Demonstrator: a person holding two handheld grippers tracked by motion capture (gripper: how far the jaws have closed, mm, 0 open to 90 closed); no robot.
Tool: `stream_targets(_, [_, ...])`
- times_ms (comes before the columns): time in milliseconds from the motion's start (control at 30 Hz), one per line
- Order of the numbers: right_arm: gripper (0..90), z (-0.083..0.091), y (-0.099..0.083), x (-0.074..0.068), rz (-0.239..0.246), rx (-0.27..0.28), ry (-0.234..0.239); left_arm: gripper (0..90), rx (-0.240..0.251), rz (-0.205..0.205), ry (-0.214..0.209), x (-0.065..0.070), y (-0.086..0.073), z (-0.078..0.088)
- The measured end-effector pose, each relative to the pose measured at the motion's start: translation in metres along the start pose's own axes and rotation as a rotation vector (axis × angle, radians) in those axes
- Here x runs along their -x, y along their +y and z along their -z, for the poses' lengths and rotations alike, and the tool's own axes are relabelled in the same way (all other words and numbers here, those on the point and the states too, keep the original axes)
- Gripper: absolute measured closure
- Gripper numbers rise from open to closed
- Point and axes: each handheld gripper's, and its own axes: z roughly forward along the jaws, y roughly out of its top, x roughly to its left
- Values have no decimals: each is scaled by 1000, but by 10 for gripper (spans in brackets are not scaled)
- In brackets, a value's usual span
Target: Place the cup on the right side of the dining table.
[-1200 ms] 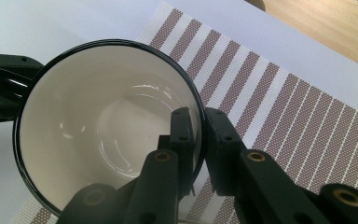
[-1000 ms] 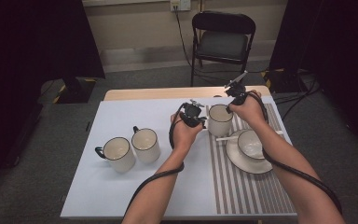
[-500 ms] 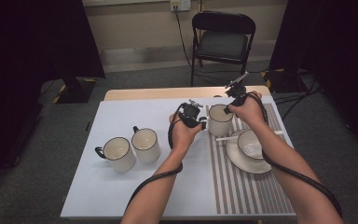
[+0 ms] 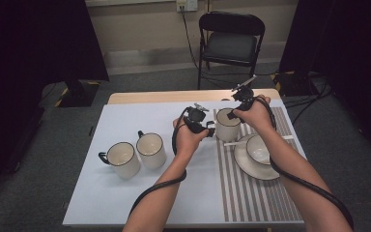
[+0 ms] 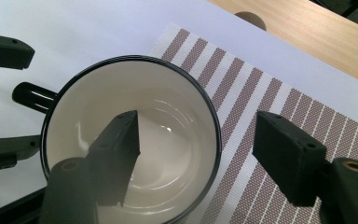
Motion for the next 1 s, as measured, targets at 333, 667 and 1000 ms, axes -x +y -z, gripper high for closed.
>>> stream_targets(333, [165,7,-3,-6,6,14,-3,197,-3,27,-24,-3,-2,8])
stream_targets(667, [154,11,-7,-8,-12,11,11,174,0,19,-53,-1,-2,17])
stream_targets(1000, [154,18,-9,-13,-8,27,19,169,-3,54,-88,0,-5,22])
